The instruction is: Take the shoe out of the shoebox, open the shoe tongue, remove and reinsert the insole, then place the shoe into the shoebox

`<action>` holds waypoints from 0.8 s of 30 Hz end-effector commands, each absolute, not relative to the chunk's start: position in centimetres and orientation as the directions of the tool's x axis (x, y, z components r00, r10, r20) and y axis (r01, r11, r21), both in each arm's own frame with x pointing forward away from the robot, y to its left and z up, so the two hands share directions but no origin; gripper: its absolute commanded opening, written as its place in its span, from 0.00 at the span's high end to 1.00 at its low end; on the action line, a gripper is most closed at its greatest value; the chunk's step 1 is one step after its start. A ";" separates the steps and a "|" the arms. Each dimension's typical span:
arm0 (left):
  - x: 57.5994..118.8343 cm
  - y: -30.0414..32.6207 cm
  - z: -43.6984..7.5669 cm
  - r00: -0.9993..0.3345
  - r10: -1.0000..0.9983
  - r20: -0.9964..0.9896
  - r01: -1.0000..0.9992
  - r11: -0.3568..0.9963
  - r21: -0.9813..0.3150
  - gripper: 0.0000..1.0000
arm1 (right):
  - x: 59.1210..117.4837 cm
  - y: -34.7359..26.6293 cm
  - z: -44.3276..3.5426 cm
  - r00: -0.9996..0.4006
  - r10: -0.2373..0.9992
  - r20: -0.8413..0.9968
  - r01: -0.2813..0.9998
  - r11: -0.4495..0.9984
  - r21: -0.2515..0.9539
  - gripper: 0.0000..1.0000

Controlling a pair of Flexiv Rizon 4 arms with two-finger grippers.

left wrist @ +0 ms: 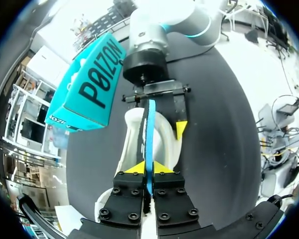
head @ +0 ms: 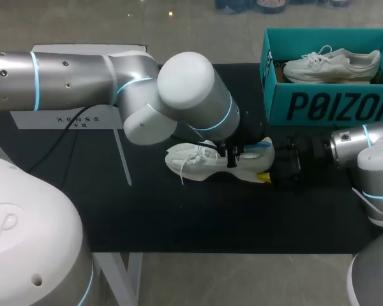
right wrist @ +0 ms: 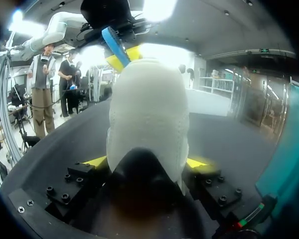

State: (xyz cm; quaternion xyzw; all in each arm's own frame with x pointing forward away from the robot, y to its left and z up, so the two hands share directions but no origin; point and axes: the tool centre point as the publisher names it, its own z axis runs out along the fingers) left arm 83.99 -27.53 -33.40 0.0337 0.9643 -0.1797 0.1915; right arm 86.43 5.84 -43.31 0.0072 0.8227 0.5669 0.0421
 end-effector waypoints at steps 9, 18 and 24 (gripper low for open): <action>83.3 -28.6 -30.4 -0.914 -0.016 -0.406 0.148 0.918 -0.368 1.00 | 86.5 6.0 -43.7 -0.996 0.060 -0.060 -0.035 0.358 0.933 1.00; 83.3 -30.4 -22.8 -0.908 -0.013 -0.419 0.199 0.866 -0.459 1.00 | 86.5 6.0 -43.7 -0.996 0.060 -0.060 -0.035 0.358 0.933 1.00; 82.9 -30.7 -17.2 -0.919 0.021 -0.394 0.262 0.779 -0.569 1.00 | 86.5 6.0 -43.7 -0.996 0.060 -0.060 -0.035 0.358 0.933 1.00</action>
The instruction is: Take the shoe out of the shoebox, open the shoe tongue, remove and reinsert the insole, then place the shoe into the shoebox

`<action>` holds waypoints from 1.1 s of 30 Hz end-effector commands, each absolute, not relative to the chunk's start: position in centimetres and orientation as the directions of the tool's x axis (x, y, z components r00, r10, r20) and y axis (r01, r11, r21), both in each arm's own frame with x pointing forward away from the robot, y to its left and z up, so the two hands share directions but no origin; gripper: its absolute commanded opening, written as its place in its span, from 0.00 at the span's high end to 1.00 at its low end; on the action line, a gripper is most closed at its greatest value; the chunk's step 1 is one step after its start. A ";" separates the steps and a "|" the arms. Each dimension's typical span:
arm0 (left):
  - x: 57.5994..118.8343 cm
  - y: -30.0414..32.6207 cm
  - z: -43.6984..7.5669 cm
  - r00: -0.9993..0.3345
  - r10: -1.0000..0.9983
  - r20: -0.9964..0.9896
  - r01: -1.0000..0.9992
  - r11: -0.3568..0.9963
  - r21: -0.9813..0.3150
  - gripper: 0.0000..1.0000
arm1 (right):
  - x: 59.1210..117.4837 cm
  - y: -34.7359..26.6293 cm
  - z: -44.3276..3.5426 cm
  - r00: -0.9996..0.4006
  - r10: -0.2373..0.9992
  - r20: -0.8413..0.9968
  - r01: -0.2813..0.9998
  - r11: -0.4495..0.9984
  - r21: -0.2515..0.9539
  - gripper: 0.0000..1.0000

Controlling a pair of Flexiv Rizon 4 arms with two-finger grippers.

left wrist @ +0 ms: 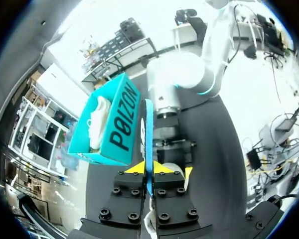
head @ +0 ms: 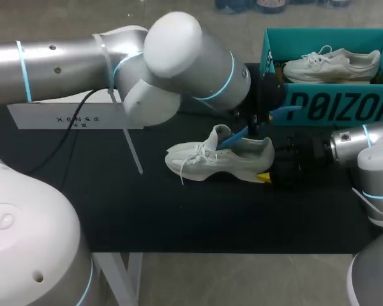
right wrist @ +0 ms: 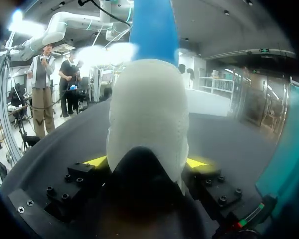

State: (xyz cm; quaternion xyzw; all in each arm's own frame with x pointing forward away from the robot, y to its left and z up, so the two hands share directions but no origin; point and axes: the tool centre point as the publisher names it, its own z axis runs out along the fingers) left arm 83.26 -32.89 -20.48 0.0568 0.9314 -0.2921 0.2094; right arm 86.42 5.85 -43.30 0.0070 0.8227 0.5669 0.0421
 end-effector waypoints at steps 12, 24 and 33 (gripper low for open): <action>82.4 -29.5 -13.0 -0.922 0.077 -0.381 0.334 0.656 -0.677 1.00 | 86.5 6.0 -43.7 -0.996 0.060 -0.060 -0.035 0.358 0.933 1.00; 82.4 -29.5 -13.0 -0.922 0.077 -0.381 0.334 0.656 -0.677 1.00 | 86.5 6.0 -43.7 -0.996 0.060 -0.060 -0.035 0.358 0.933 1.00; 82.4 -29.5 -13.0 -0.922 0.077 -0.381 0.334 0.656 -0.677 1.00 | 86.5 6.0 -43.7 -0.996 0.060 -0.060 -0.035 0.358 0.933 1.00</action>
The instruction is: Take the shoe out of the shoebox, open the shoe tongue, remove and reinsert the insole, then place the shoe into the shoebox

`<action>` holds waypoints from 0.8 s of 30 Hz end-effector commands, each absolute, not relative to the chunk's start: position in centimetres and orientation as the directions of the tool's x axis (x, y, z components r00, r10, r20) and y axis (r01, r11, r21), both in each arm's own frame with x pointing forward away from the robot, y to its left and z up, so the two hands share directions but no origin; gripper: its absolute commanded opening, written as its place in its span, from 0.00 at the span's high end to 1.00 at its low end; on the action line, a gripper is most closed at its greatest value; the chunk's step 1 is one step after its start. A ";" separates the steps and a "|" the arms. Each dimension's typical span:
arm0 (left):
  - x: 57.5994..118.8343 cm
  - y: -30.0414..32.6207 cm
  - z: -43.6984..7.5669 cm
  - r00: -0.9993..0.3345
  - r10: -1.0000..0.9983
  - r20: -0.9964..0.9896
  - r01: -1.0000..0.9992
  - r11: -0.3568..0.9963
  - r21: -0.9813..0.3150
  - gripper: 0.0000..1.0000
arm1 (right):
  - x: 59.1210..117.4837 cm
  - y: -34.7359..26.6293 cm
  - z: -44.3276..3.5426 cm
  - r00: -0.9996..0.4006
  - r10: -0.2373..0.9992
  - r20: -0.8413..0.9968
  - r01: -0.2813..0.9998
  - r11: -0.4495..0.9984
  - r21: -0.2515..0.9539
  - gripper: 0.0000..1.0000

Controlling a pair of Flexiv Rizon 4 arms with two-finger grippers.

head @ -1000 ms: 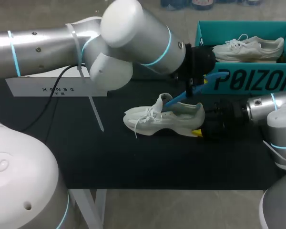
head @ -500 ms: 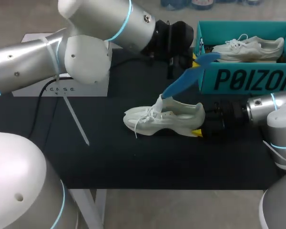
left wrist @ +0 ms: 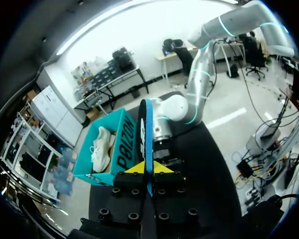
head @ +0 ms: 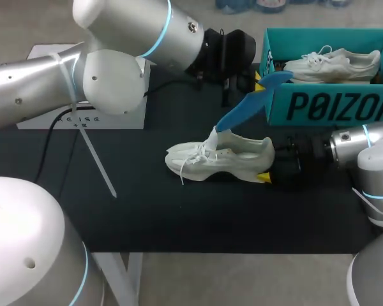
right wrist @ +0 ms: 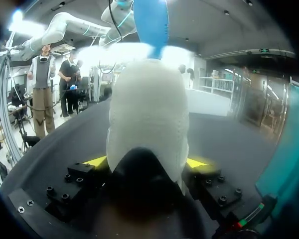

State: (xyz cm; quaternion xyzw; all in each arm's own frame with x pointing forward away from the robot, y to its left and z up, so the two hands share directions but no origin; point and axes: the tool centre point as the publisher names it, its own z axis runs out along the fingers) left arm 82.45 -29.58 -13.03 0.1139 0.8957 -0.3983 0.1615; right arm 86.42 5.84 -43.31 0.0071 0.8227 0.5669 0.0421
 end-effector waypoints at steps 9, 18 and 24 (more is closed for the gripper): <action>82.4 -29.5 -13.0 -0.922 0.077 -0.381 0.334 0.656 -0.677 1.00 | 86.5 6.0 -43.7 -0.996 0.060 -0.060 -0.035 0.358 0.933 1.00; 80.6 -32.7 -6.6 -0.927 0.263 -0.268 0.353 0.366 -0.861 1.00 | 86.5 6.0 -43.7 -0.996 0.060 -0.060 -0.035 0.358 0.933 1.00; 79.1 -32.5 -4.0 -0.903 0.399 -0.158 0.240 0.166 -0.956 1.00 | 86.5 6.0 -43.7 -0.996 0.060 -0.060 -0.035 0.358 0.933 1.00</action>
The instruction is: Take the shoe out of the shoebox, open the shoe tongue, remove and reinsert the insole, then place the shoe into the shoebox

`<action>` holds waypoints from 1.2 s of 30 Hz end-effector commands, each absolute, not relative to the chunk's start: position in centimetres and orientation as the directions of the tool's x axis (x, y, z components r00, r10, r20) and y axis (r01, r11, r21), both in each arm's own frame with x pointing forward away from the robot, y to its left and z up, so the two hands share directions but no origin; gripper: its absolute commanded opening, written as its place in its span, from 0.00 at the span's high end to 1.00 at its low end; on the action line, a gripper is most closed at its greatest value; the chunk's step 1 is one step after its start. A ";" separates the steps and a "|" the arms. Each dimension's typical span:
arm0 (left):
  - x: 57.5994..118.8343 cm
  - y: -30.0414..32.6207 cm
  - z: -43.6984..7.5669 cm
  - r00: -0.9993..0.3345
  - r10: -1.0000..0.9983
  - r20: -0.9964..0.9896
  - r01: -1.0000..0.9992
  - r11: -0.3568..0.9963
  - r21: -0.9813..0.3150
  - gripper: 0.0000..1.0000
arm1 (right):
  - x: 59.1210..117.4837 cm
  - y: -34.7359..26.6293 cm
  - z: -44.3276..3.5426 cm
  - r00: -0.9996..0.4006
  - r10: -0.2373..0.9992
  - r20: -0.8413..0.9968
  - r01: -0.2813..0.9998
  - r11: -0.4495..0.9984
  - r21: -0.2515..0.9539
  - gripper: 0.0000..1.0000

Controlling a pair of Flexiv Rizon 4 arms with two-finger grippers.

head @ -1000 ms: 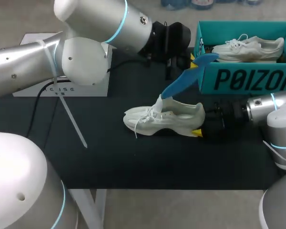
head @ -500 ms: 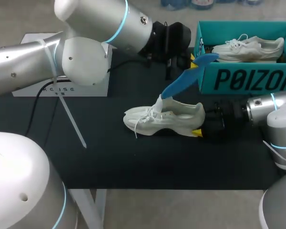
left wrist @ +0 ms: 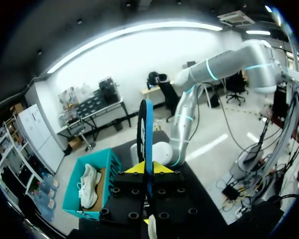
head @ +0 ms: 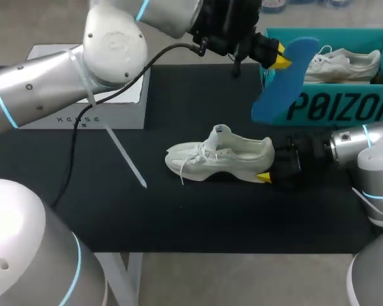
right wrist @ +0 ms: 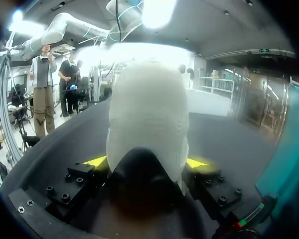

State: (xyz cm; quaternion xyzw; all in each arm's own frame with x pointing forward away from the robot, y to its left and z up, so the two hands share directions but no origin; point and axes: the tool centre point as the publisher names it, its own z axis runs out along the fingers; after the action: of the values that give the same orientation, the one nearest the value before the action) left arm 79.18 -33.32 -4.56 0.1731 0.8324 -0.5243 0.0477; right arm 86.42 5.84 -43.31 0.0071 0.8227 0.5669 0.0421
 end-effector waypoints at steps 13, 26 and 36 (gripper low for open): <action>75.2 -29.6 1.7 -0.853 0.507 -0.125 0.089 -0.094 -0.992 1.00 | 86.5 6.0 -43.7 -0.996 0.060 -0.060 -0.035 0.358 0.933 1.00; 75.8 -25.1 4.1 -0.900 0.432 0.059 -0.053 0.026 -0.998 1.00 | 86.5 6.0 -43.7 -0.996 0.060 -0.060 -0.035 0.358 0.933 1.00; 74.9 -22.7 6.7 -0.862 0.473 0.184 -0.143 0.122 -0.982 1.00 | 86.5 6.0 -43.7 -0.996 0.060 -0.060 -0.035 0.358 0.933 1.00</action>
State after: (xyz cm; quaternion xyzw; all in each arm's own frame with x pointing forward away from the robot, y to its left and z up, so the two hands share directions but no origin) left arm 74.88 -23.32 5.84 0.1146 0.6983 -0.6672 -0.2326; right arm 86.42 5.84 -43.31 0.0072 0.8227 0.5669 0.0421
